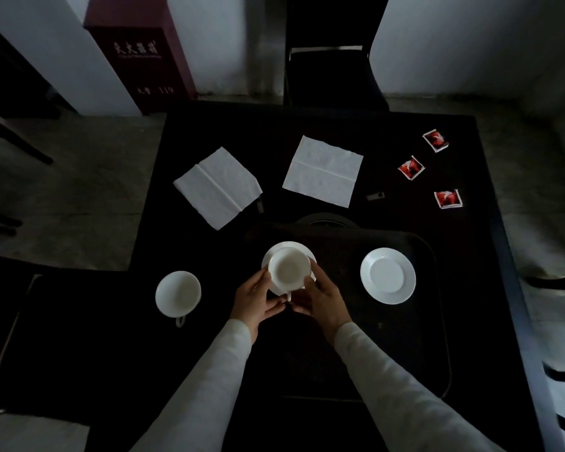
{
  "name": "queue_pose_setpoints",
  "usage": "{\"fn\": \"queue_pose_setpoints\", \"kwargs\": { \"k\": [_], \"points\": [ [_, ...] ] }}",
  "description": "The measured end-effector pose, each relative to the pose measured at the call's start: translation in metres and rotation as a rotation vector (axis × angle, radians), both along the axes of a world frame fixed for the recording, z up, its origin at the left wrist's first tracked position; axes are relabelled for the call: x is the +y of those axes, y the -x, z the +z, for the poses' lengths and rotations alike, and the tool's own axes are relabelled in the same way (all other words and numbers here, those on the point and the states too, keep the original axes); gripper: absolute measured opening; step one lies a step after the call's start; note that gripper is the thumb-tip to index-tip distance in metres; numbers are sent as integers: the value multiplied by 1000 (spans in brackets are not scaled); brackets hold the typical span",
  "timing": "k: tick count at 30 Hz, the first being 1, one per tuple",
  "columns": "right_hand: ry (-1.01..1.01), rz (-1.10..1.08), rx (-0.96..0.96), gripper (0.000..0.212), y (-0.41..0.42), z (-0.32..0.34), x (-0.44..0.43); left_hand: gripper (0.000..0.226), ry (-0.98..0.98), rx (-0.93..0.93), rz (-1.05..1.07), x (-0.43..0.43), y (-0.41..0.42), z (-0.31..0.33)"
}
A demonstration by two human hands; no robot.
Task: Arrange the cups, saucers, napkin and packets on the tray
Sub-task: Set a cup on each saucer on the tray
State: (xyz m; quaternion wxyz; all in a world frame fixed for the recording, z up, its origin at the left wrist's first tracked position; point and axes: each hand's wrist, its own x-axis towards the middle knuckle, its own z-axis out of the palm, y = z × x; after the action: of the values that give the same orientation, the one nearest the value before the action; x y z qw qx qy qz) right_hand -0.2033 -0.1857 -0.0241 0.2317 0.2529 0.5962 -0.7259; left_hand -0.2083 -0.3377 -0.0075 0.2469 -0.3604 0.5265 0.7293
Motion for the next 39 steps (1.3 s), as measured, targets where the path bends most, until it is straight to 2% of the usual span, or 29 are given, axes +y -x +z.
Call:
{"fn": "queue_pose_setpoints", "kwargs": {
  "k": [6,9,12,15,18,23,26,31,35,39],
  "points": [
    [-24,-1,14,36,0,2,-2,15,50,23,-46,-1,2,-3],
    [-91,34,12,44,-1,-2,-5,14,88,39,-75,0,1,-2],
    [-115,16,-18,49,-3,-4,-9,36,129,57,-123,-1,-3,-1],
    [-141,-26,-53,51,-9,-1,-10,43,163,101,-179,-6,-8,2],
    [-224,-115,-57,39,-25,1,-12,46,195,109,-199,-18,-13,6],
    [-277,-271,-60,12,-71,0,-26,35,246,185,-239,-49,-26,19],
    [-272,-202,-74,11,-92,3,-46,29,314,240,-236,-71,-33,28],
    [-292,-1,1,35,-90,14,-90,35,435,298,-173,-116,-35,40],
    [-267,172,43,13,-72,18,-125,31,497,316,-31,-157,-33,46],
    [-243,237,41,25,-56,16,-156,19,528,285,77,-197,-34,37]
  ]
}}
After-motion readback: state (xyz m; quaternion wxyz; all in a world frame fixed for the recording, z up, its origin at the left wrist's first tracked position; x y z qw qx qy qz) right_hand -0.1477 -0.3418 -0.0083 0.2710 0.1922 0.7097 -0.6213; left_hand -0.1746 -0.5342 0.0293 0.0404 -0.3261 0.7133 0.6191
